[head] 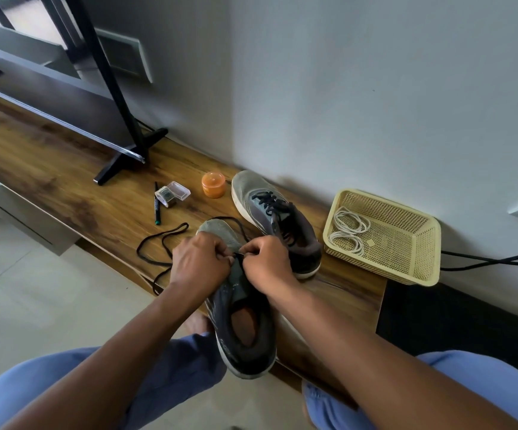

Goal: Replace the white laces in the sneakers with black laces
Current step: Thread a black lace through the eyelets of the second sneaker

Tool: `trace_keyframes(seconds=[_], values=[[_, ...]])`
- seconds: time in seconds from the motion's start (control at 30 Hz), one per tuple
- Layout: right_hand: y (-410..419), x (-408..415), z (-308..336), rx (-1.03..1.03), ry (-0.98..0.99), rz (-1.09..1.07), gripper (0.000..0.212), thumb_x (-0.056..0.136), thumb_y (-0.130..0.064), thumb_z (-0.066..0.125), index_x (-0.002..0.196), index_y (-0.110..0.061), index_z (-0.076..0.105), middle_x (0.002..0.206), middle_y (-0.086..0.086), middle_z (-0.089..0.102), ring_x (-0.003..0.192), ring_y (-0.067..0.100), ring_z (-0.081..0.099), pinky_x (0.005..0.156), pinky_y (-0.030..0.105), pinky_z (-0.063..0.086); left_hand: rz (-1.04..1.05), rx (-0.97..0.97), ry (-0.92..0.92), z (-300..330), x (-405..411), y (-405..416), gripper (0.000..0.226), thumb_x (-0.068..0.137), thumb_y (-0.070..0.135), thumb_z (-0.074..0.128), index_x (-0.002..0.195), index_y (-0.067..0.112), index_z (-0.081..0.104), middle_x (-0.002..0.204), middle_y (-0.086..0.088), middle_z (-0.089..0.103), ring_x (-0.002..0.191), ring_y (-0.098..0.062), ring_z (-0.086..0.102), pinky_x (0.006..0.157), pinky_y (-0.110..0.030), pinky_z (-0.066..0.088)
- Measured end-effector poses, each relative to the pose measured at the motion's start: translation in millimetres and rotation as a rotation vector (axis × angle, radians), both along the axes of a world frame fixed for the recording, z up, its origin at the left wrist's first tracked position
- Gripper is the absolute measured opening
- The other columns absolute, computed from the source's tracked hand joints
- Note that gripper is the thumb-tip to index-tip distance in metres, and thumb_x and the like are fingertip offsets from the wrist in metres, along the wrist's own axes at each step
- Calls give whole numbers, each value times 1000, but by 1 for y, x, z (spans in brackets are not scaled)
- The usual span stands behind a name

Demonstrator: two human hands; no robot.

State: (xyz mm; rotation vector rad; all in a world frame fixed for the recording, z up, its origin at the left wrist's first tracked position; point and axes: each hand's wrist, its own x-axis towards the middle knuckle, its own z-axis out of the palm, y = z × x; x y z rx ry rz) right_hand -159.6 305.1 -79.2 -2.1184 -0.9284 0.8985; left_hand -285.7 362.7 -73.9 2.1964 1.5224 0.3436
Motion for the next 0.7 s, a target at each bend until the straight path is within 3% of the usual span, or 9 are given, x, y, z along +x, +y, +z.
trace_keyframes(seconds=[0.07, 0.2, 0.3, 0.47, 0.6, 0.7], values=[[0, 0, -1, 3, 5, -4, 20, 91, -8, 63, 97, -17, 80, 108, 6, 76, 105, 24, 68, 91, 32, 56, 0, 8, 0, -1, 1, -1, 8, 89, 20, 75, 83, 25, 77, 74, 19, 58, 71, 1, 48, 60, -14, 30], [2, -1, -5, 2, 20, -20, 20, 90, -9, 63, 97, -18, 80, 109, 6, 76, 107, 25, 68, 93, 33, 56, 7, 47, 20, -2, 2, -2, 7, 88, 22, 75, 81, 23, 75, 80, 12, 66, 76, -6, 56, 60, -20, 31], [2, -2, -6, -8, 29, -20, 21, 90, -8, 63, 97, -18, 79, 108, 6, 76, 106, 24, 68, 92, 33, 56, 16, 69, 30, -1, 5, -6, 11, 86, 17, 74, 75, 20, 71, 74, 9, 63, 65, -3, 52, 53, -14, 28], [3, -3, -6, -11, 59, -48, 23, 87, -6, 62, 95, -17, 80, 105, 5, 76, 105, 23, 68, 94, 36, 57, -15, 150, 80, 3, 11, -11, 9, 79, 14, 72, 70, 16, 70, 67, 1, 59, 63, -20, 56, 55, -27, 39], [1, -2, -6, -5, 86, -50, 23, 88, -7, 62, 97, -18, 80, 106, 4, 76, 106, 23, 68, 94, 36, 57, -76, 175, 38, -2, 8, -10, 15, 79, 11, 71, 65, 16, 67, 60, 5, 55, 54, -12, 50, 49, -19, 26], [-1, -3, -6, -1, 66, -32, 21, 88, -9, 64, 99, -18, 80, 106, 5, 76, 106, 23, 68, 94, 37, 57, -49, 138, -32, -9, 4, -8, 14, 80, 12, 73, 68, 17, 68, 65, 4, 63, 62, -16, 58, 53, -24, 33]])
